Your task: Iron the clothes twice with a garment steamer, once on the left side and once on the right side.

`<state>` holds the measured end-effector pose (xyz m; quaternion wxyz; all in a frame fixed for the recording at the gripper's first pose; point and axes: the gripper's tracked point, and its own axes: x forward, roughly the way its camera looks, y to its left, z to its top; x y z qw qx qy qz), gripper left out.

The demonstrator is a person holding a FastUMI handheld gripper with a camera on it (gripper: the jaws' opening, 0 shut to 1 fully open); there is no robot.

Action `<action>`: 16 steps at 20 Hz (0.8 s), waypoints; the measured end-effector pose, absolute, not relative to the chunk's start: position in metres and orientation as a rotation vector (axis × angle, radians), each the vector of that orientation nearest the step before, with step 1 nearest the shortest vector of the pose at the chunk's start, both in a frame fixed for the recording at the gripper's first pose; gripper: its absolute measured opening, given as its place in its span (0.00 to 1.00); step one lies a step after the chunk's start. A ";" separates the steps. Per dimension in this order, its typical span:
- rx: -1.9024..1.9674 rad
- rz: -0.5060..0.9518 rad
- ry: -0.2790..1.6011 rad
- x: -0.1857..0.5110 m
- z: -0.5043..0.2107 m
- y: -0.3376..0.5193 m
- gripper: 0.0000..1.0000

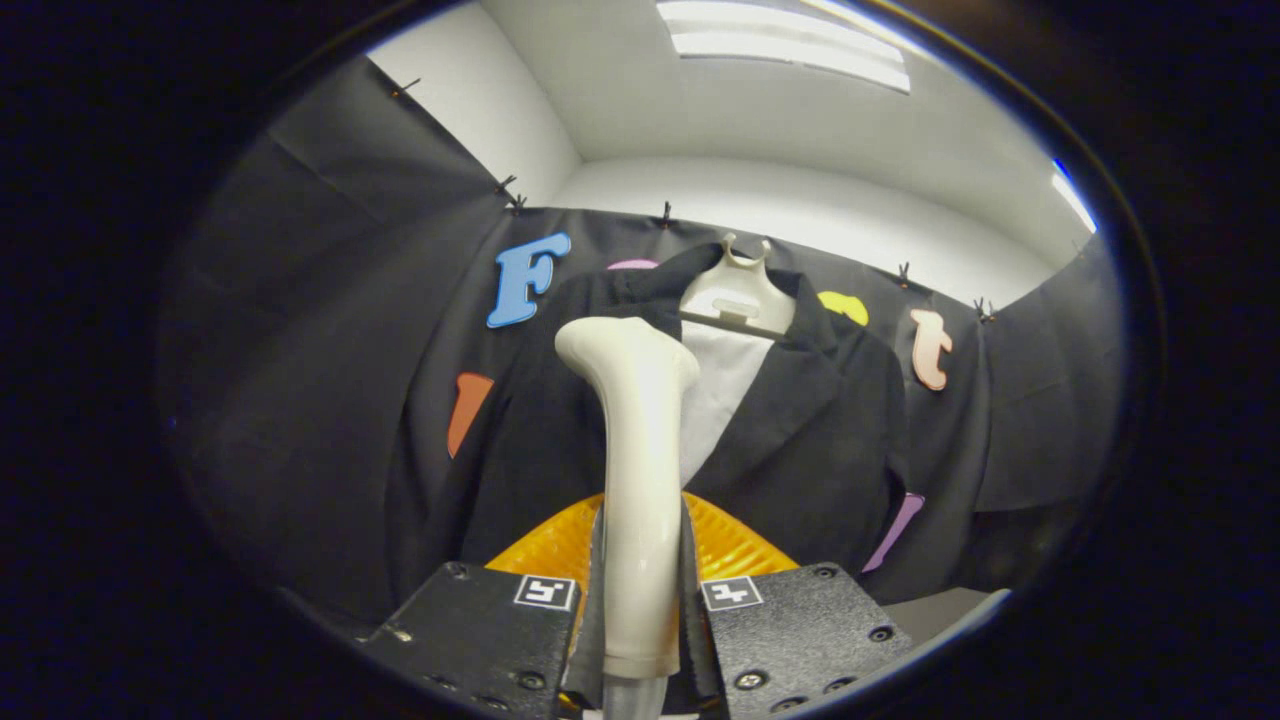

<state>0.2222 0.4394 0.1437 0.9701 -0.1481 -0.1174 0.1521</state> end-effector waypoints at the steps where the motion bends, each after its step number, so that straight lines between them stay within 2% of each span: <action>1: -0.301 0.303 -0.219 0.219 0.135 0.436 0.33; 16: -0.389 0.297 0.006 0.177 -0.012 0.398 0.33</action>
